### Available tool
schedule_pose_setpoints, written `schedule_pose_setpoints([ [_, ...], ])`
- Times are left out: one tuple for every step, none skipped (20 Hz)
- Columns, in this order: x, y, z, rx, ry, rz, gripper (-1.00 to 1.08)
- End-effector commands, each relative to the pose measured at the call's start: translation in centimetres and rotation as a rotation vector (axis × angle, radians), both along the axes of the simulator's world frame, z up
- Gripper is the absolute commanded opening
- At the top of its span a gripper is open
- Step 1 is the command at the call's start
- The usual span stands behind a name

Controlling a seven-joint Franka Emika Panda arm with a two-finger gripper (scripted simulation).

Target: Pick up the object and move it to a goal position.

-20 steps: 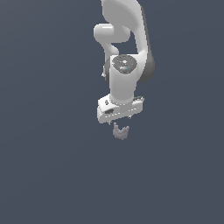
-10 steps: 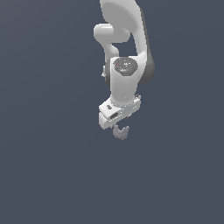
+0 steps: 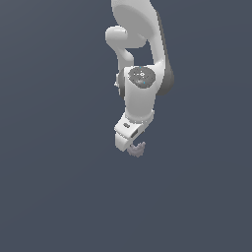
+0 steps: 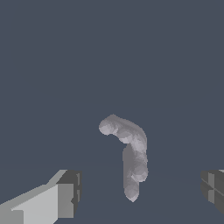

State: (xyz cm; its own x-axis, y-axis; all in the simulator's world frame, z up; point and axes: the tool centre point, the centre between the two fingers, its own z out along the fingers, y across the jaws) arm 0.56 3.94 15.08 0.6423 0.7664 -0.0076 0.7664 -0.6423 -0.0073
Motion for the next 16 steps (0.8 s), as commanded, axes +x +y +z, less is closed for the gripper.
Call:
schedule_pose_setpoints([
  [0.14, 0.05, -0.1, 0.001, -0.002, 0.071, 1.0],
  [0.2, 0.07, -0.14, 0.001, -0.002, 0.099, 1.0],
  [0.25, 0.09, -0.18, 0.001, -0.003, 0.126, 1.0],
  [0.31, 0.1, -0.22, 0.001, -0.004, 0.152, 1.0],
  [0.36, 0.12, -0.25, 0.001, -0.004, 0.177, 1.0],
  [0.41, 0.14, -0.28, 0.002, -0.005, 0.2, 1.0],
  [0.45, 0.15, -0.31, 0.002, -0.006, 0.222, 1.0],
  [0.49, 0.16, -0.34, 0.002, -0.006, 0.242, 1.0],
  [0.53, 0.18, -0.37, 0.002, -0.007, 0.261, 1.0],
  [0.57, 0.19, -0.39, 0.002, -0.007, 0.279, 1.0],
  [0.6, 0.2, -0.41, 0.002, -0.008, 0.295, 1.0],
  [0.63, 0.21, -0.43, 0.003, -0.008, 0.31, 1.0],
  [0.66, 0.22, -0.45, 0.003, -0.008, 0.323, 1.0],
  [0.68, 0.23, -0.46, 0.003, -0.009, 0.335, 1.0],
  [0.71, 0.24, -0.47, 0.003, -0.009, 0.346, 1.0],
  [0.72, 0.24, -0.49, 0.003, -0.009, 0.355, 1.0],
])
